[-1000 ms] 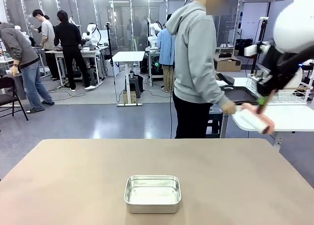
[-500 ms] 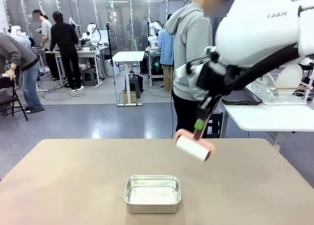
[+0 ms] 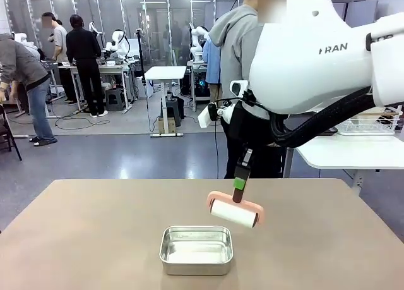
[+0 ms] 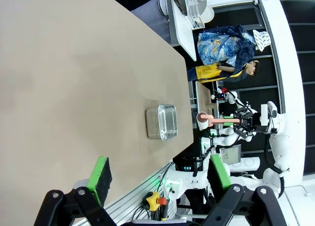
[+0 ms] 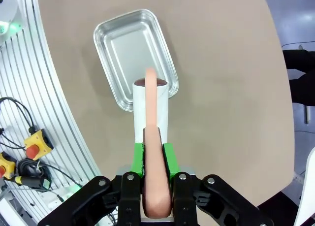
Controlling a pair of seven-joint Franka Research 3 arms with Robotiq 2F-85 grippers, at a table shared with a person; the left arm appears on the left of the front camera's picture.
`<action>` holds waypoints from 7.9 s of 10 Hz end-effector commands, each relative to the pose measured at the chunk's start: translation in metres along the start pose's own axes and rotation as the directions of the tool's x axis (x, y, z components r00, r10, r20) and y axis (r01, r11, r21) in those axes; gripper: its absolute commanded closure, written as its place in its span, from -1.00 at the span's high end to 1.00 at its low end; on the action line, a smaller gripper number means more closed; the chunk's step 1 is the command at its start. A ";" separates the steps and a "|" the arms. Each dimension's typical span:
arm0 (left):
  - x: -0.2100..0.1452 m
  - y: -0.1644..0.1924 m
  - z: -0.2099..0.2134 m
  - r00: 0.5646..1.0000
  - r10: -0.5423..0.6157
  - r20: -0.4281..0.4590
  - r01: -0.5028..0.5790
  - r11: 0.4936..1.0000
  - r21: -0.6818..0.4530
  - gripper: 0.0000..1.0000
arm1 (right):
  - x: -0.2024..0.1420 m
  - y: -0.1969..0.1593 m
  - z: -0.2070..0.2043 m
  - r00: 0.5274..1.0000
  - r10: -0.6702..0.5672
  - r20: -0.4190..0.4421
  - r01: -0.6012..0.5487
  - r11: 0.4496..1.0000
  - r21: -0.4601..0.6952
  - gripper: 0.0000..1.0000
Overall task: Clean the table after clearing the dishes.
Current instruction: Place the Lint Roller back on top of the Airtight Container.
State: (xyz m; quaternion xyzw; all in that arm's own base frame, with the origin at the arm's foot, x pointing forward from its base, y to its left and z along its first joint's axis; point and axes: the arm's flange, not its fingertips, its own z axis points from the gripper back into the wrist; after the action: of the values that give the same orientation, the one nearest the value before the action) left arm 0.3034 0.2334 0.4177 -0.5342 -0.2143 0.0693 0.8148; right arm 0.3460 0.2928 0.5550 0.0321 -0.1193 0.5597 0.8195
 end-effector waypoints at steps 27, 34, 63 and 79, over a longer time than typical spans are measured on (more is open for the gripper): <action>0.001 -0.002 0.001 1.000 0.014 0.008 -0.014 1.000 -0.005 1.00 | 0.113 -0.044 -0.185 0.941 0.323 -0.098 -0.299 0.933 0.201 -0.59; 0.001 -0.002 0.001 1.000 0.014 0.008 -0.014 1.000 -0.005 1.00 | 0.125 -0.055 -0.188 0.936 0.326 -0.133 -0.290 0.929 0.230 -0.15; 0.001 -0.002 0.001 1.000 0.014 0.008 -0.014 1.000 -0.005 1.00 | 0.120 -0.109 -0.122 0.993 0.114 0.009 -0.114 0.975 0.190 1.00; 0.001 -0.002 0.001 1.000 0.014 0.008 -0.014 1.000 -0.005 1.00 | -0.394 -0.240 -0.050 0.344 -0.914 0.216 0.250 0.311 0.917 1.00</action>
State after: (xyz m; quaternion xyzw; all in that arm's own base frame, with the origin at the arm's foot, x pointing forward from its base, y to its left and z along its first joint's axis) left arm 0.3035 0.2333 0.4177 -0.5341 -0.2143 0.0692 0.8149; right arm 0.4513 -0.1393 0.4343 0.6454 -0.1547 0.0691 0.7449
